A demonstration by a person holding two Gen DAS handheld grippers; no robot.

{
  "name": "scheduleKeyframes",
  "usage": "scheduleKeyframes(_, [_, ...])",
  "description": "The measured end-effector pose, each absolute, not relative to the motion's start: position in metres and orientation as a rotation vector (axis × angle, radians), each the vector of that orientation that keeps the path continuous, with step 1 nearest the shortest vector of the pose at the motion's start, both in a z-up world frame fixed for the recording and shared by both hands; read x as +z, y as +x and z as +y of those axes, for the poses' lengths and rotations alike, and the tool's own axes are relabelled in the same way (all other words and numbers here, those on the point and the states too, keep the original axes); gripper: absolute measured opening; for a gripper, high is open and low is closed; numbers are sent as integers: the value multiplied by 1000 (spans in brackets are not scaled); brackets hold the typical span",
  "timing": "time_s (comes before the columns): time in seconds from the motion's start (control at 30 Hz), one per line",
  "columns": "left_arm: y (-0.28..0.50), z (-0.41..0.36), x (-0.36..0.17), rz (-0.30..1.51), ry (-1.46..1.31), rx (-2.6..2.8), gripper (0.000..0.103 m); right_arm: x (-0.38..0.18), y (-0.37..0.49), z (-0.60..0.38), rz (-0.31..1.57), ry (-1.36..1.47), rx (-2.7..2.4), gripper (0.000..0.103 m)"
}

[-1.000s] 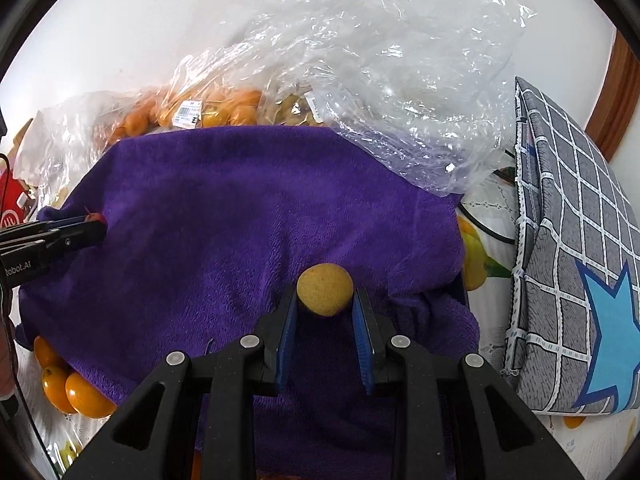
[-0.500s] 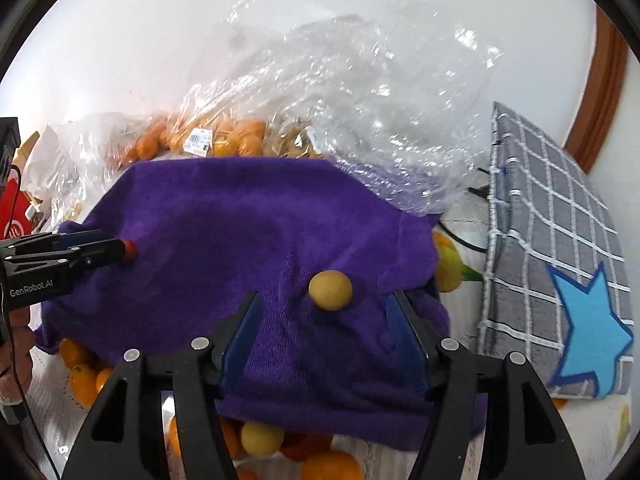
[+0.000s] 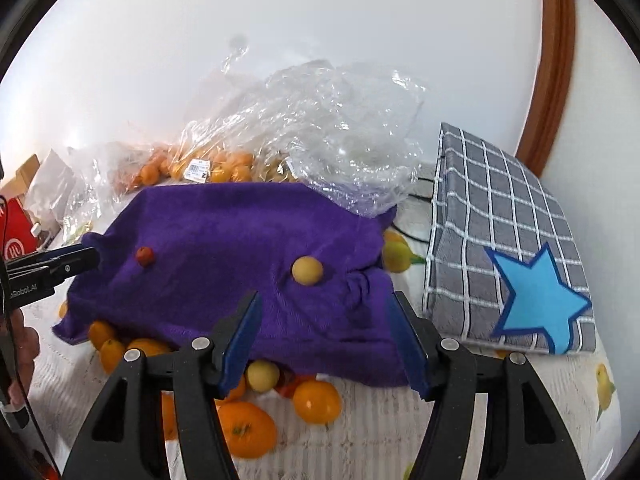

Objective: Organize fruits
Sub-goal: 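Open the right gripper onto the towel while the left releases the red apple there, then move both grippers back down toward the oranges beside the towel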

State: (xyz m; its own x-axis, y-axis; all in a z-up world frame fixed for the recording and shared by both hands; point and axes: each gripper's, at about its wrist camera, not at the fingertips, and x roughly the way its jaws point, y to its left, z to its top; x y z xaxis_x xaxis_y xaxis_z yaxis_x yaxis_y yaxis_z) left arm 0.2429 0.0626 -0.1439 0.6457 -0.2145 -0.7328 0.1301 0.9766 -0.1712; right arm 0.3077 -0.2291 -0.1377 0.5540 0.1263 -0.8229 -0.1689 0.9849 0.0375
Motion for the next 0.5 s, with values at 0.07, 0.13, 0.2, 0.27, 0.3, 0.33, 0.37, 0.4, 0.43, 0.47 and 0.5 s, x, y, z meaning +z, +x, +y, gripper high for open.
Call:
scheduleKeyframes(0.07, [232,66,-141,836,-95,-190,42,-136,302,-229,978,-42,180,63])
scheduleKeyframes(0.13, [223,71,-139,836,-96,-200,42,-136,295,-229,981,-44,184,61])
scheduleKeyframes(0.2, [216,74,-140,833,-95,-198,42,-136,287,-229,984,-39,190,57])
scheduleKeyframes(0.27, [207,78,-143,833,-90,-192,42,-137,280,-228,987,-38,199,55])
scheduleKeyframes(0.3, [202,80,-145,838,-86,-189,42,-138,277,-228,990,-40,202,52])
scheduleKeyframes(0.33, [198,82,-147,842,-83,-185,41,-140,274,-227,995,-45,205,50])
scheduleKeyframes(0.37, [193,83,-149,846,-81,-183,41,-142,271,-226,999,-48,208,47])
scheduleKeyframes(0.4, [189,84,-151,851,-78,-183,42,-145,269,-225,1007,-48,217,45])
scheduleKeyframes(0.43, [184,85,-153,859,-74,-185,42,-148,266,-223,1016,-48,230,44])
scheduleKeyframes(0.47, [180,85,-155,863,-72,-186,42,-150,264,-223,1022,-46,240,44])
scheduleKeyframes(0.5, [176,86,-157,866,-70,-184,42,-153,260,-222,1028,-39,254,44])
